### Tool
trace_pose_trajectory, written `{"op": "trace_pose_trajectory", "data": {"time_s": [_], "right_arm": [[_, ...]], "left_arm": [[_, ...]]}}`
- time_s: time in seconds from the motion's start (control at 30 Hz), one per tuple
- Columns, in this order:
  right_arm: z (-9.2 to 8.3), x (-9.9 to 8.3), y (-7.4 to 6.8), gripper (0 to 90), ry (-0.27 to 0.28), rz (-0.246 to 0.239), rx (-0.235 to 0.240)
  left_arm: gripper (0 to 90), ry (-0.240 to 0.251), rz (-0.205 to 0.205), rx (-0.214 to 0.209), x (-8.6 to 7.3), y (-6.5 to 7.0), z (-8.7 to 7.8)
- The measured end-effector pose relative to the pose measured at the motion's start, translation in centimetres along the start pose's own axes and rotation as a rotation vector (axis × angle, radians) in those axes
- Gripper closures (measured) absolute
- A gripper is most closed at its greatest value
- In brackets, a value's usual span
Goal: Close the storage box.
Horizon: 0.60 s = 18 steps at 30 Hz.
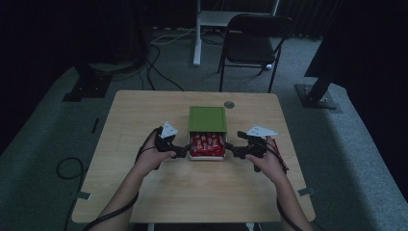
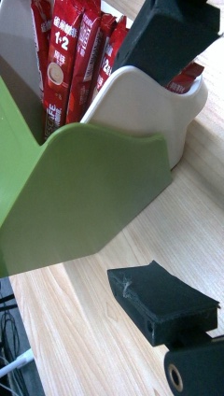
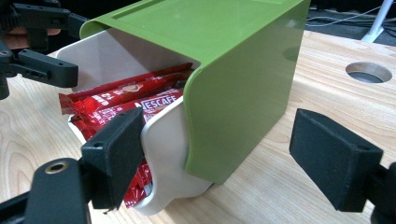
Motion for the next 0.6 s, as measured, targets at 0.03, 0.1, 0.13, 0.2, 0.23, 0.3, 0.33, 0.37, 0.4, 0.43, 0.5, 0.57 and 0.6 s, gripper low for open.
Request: {"op": "trace_pose_trajectory", "data": {"time_s": [0.03, 0.1, 0.13, 0.2, 0.23, 0.3, 0.33, 0.37, 0.4, 0.43, 0.5, 0.57, 0.6], "right_arm": [[0.0, 0.0, 0.0, 18.0, -0.002, 0.000, -0.001], [0.1, 0.1, 0.1, 18.1, -0.002, 0.000, -0.007], [0.1, 0.1, 0.1, 18.1, -0.003, 0.000, -0.009], [0.2, 0.1, 0.2, 18.1, -0.004, 0.001, -0.013], [0.2, 0.1, 0.2, 18.0, -0.004, 0.001, -0.014], [0.3, 0.1, 0.2, 17.5, -0.006, 0.002, -0.016], [0.3, 0.1, 0.2, 17.3, -0.005, 0.003, -0.017], [0.3, 0.1, 0.3, 17.1, -0.004, 0.005, -0.019], [0.3, 0.1, 0.3, 17.1, -0.004, 0.005, -0.020], [0.4, 0.1, 0.3, 16.8, -0.004, 0.005, -0.022], [0.4, 0.2, 0.4, 16.8, -0.003, 0.005, -0.028], [0.5, 0.2, 0.5, 16.5, -0.003, 0.010, -0.032], [0.5, 0.2, 0.5, 16.4, -0.003, 0.012, -0.035]], "left_arm": [[8.6, 0.000, 0.001, 0.001, 0.0, 0.0, 0.1], [8.7, -0.002, 0.003, 0.005, 0.1, 0.0, 0.2], [8.7, 0.000, 0.005, 0.008, 0.2, -0.1, 0.3], [8.7, 0.001, 0.003, 0.010, 0.2, -0.1, 0.5], [8.7, 0.000, 0.007, 0.013, 0.2, -0.1, 0.6], [8.7, -0.003, 0.010, 0.016, 0.2, -0.1, 0.8], [8.7, -0.004, 0.008, 0.017, 0.2, -0.1, 0.9], [8.7, -0.004, 0.006, 0.016, 0.2, -0.1, 1.0], [8.7, -0.003, 0.006, 0.017, 0.2, -0.2, 1.1], [8.7, -0.003, 0.004, 0.016, 0.3, -0.2, 1.1], [8.7, -0.005, 0.000, 0.017, 0.3, -0.3, 1.2], [8.7, -0.005, -0.002, 0.017, 0.4, -0.4, 1.3], [8.7, -0.004, -0.004, 0.018, 0.4, -0.5, 1.4]]}}
Point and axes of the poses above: each handheld gripper's, and its own axes: z roughly forward along the jaws, x roughly out of its top, y roughly to its right, the point moved 5 cm from there along z, roughly forward along the jaws, and after that the axes turned 15 degrees about -z, right-handed, at the moved point
